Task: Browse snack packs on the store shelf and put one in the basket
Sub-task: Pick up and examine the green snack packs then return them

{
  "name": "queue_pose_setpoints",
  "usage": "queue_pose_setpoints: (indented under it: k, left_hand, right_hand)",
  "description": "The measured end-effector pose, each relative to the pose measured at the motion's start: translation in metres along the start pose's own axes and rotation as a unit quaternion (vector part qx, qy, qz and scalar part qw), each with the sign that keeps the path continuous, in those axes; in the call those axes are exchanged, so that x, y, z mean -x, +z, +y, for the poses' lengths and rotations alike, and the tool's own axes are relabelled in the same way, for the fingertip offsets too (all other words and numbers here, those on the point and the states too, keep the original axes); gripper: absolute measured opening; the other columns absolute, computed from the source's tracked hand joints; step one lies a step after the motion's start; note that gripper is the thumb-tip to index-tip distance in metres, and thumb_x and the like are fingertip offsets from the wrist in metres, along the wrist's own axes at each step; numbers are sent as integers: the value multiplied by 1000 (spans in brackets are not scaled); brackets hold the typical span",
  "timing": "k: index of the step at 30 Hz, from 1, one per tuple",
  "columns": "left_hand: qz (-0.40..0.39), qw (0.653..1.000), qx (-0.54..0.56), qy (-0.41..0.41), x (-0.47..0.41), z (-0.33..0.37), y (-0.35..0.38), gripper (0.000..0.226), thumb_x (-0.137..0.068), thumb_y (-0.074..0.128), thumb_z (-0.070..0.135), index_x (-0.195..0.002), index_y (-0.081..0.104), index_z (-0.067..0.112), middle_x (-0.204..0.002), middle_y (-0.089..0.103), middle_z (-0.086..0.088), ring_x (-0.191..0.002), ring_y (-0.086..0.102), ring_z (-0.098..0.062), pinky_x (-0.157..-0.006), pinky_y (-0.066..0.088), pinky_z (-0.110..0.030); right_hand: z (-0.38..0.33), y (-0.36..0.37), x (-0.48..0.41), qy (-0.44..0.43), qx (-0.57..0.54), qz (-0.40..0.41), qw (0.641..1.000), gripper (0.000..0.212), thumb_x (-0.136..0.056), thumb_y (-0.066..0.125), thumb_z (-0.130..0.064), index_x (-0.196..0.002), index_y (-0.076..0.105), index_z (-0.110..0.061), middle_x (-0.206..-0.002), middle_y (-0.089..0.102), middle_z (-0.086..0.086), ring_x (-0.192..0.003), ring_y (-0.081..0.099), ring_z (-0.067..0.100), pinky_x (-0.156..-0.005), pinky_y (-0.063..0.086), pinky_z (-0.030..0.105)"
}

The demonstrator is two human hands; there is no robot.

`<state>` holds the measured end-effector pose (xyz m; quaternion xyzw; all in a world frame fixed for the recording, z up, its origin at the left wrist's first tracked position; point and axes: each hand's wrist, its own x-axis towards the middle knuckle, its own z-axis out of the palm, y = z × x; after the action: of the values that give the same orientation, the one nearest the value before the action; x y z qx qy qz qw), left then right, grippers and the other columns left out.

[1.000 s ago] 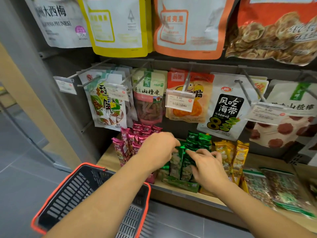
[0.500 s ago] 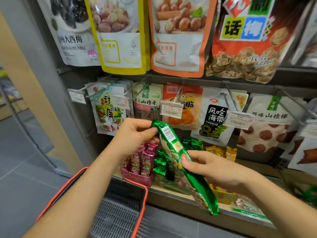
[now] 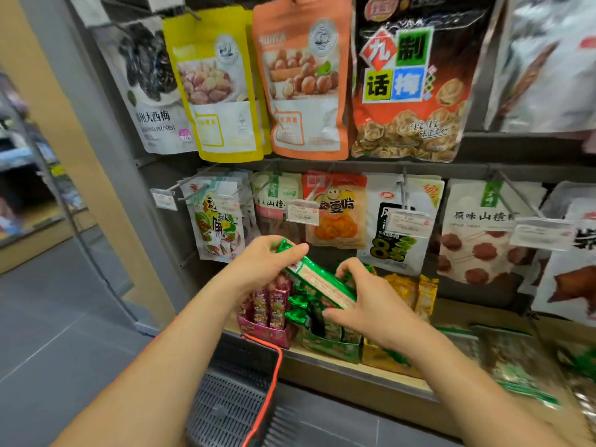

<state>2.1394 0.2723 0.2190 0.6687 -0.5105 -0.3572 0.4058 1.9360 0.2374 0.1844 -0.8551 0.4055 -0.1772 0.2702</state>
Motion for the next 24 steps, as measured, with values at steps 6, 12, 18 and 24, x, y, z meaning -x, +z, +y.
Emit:
queue_pose_setpoints:
  k: [6, 12, 18, 24]
  left_hand:
    - [-91, 982, 159, 41, 0, 6, -3, 13, -86, 67, 11, -95, 72, 20, -92, 71, -4, -87, 69, -21, -64, 56, -28]
    - [-39, 952, 305, 11, 3, -32, -8, 19, -77, 63, 11, -94, 72, 12, -89, 71, -7, -80, 69, -18, -66, 57, -28]
    - [33, 955, 295, -16, 6, -50, -23, 21, -92, 58, 26, -87, 73, 12, -78, 70, -4, -71, 69, -14, -62, 56, -24]
    - [68, 969, 234, -34, 6, -61, -39, 26, -99, 51, 30, -94, 71, 14, -74, 68, 1, -68, 66, -12, -64, 56, -25]
  right_hand:
    - [7, -21, 5, 33, -181, -164, 969, 30, -80, 62, -63, -104, 50, -49, -103, 58, -26, -77, 58, -12, -65, 43, 0]
    - [5, -20, 9, 62, -311, -241, 917, 40, -97, 46, -51, -110, 61, -16, -84, 67, 5, -71, 69, 21, -60, 55, 29]
    - [-15, 4, 0, 28, -264, -190, 945, 25, -100, 49, -39, -112, 57, -19, -85, 63, 4, -64, 71, 21, -59, 55, 30]
    - [-29, 20, -7, -21, -204, -141, 968, 24, -97, 53, -40, -114, 61, -24, -94, 71, 6, -70, 72, 23, -71, 59, 43]
